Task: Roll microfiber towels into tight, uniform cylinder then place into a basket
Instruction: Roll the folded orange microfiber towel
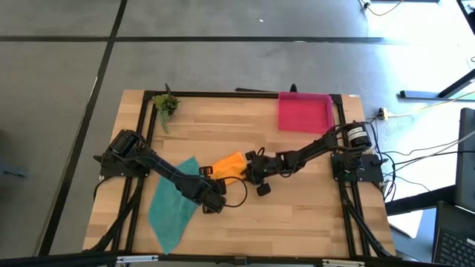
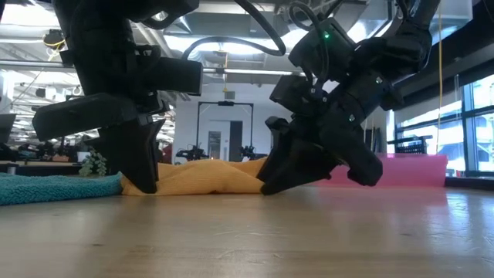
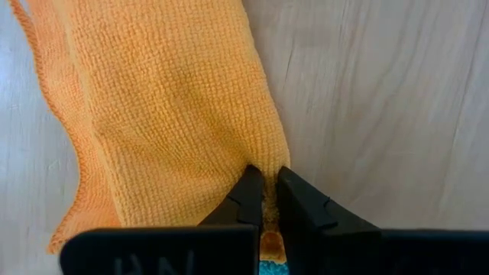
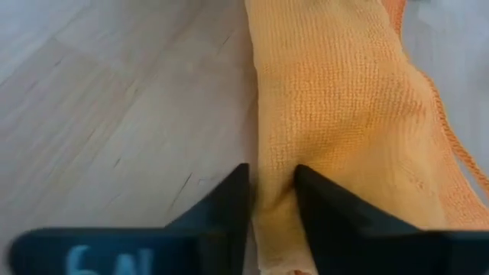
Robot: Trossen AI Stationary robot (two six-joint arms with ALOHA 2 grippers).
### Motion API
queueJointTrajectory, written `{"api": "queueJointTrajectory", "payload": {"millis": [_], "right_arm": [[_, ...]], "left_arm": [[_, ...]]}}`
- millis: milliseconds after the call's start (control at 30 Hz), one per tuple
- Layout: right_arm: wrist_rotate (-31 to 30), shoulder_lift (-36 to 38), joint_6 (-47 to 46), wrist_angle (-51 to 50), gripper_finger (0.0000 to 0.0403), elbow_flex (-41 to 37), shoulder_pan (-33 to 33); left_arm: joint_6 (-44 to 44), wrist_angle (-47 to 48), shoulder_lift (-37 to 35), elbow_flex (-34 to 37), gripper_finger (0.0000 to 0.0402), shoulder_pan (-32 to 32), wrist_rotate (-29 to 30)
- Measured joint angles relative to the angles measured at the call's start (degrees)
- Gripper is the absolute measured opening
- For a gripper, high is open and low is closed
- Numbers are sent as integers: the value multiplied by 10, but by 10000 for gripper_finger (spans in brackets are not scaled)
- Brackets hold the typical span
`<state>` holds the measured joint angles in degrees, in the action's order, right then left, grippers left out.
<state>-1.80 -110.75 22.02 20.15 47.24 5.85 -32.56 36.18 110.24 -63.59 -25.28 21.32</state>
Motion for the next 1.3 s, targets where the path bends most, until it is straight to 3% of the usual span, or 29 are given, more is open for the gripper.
{"api": "queueJointTrajectory", "payload": {"millis": [200,700,1133,1300], "right_arm": [[-22,-1,-8,3,13,1,-2],[-17,-1,-26,-6,4,0,-3],[-11,-1,-25,-7,2,0,-3],[-11,-1,-25,-11,2,0,-2]], "left_arm": [[0,2,0,-2,17,0,0],[42,57,-59,-56,17,27,-55],[68,41,-64,-57,17,126,-242],[64,45,-64,-58,17,162,-244]]}}
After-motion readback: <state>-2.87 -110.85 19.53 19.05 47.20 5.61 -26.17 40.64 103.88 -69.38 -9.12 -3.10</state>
